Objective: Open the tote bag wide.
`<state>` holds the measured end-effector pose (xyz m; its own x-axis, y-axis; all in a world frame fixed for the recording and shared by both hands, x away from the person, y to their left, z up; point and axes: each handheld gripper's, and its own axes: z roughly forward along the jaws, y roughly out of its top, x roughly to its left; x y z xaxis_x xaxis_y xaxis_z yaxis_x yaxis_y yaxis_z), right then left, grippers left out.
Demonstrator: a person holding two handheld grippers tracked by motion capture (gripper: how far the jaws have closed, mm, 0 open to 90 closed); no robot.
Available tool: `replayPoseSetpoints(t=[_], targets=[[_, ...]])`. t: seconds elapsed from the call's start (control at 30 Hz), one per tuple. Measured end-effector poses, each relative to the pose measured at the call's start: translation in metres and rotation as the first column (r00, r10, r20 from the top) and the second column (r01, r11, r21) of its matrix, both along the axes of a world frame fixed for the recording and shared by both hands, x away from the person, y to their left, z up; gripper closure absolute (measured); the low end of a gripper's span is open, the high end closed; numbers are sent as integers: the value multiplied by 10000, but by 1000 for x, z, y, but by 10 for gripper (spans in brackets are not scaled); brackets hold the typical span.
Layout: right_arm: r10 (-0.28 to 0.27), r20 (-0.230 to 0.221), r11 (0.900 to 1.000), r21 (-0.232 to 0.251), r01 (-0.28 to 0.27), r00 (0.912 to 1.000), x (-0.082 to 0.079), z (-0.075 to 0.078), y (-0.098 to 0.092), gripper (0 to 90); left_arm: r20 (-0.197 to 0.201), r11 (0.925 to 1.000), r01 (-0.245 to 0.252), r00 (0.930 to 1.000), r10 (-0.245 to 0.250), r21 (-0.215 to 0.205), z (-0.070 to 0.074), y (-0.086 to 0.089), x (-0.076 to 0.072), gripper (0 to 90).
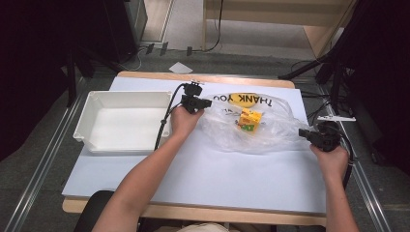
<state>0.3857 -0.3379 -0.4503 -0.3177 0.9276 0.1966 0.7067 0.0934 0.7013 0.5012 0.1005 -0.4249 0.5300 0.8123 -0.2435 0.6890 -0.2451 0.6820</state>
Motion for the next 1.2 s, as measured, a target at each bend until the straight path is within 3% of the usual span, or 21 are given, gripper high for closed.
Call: replayPoseSetpoints(t=[0.2,0.3,0.47,0.6,0.73,0.97,1.2], targets=[[345,15,9992,199,-345,9994,-5,14,6,856,295,9986,536,9981,-537,19,14,-6,-11,761],[497,154,9987,109,-499,9986,-9,22,10,845,276,9962,849,9961,-844,-187,21,-11,-18,773],[597,248,9980,215,-603,9979,-13,33,15,838,134,9932,1079,9941,-1074,-448,27,-18,-23,805],[866,485,9952,410,-886,9951,-14,48,27,900,-141,9888,1391,9901,-1400,-536,30,-27,-26,869],[1139,646,9930,254,-1157,9914,-9,56,39,900,-332,9846,1636,9856,-1658,-618,31,-36,-31,900],[1503,760,9881,201,-1522,9857,9,57,63,900,-348,9815,1827,9821,-1849,-564,25,-50,-36,900],[1677,551,9849,349,-1697,9843,27,45,81,900,-441,9831,1736,9834,-1763,-589,8,-63,-39,900]])
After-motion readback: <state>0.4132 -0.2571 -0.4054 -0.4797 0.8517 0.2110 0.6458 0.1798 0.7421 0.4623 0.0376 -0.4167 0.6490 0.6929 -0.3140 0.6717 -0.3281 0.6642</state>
